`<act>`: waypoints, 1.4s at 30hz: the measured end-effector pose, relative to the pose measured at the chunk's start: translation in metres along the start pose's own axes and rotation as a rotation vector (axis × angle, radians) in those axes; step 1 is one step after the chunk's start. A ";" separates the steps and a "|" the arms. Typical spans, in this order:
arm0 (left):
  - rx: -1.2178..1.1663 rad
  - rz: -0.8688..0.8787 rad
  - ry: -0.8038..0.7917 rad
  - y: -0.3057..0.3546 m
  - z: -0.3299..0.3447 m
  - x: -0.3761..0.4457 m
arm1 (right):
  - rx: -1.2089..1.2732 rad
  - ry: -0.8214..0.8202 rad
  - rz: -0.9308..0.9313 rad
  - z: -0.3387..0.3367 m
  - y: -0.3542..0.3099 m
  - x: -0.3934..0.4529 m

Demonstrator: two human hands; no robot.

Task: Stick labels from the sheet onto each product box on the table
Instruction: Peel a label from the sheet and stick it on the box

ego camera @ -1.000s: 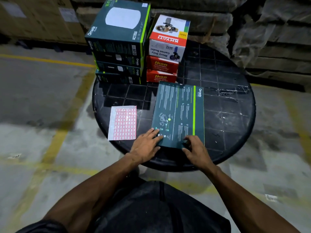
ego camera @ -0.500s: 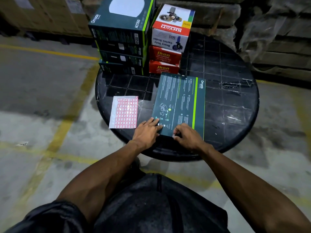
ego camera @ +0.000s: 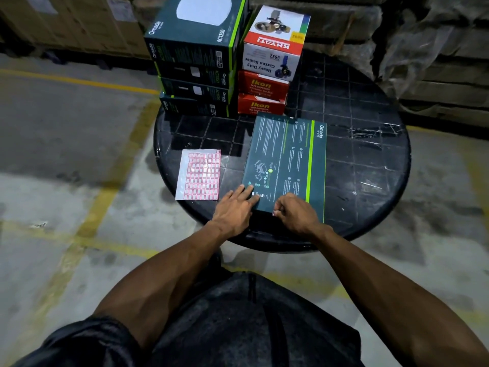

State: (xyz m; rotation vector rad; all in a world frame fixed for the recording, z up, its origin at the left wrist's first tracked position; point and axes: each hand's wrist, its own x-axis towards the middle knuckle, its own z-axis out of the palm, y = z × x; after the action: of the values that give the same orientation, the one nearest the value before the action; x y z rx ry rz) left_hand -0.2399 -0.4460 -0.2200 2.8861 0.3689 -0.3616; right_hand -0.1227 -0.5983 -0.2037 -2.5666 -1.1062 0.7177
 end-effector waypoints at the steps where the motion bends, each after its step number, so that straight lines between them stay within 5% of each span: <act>1: 0.011 0.004 -0.022 -0.002 0.003 -0.003 | -0.004 0.005 0.005 0.000 0.000 0.000; 17: 0.032 0.029 -0.043 -0.005 0.007 -0.005 | 0.001 0.049 0.067 -0.001 -0.008 -0.001; 25: 0.001 0.078 0.145 0.001 0.000 -0.006 | 0.057 0.055 0.127 -0.002 -0.009 0.002; 42: -0.032 0.062 0.076 0.000 -0.004 -0.010 | 0.081 0.064 0.112 0.002 -0.002 0.005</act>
State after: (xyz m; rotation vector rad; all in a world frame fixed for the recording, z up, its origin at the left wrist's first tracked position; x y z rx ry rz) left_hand -0.2484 -0.4473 -0.2130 2.8780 0.2942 -0.2336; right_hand -0.1219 -0.5928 -0.2061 -2.5799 -0.9006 0.6868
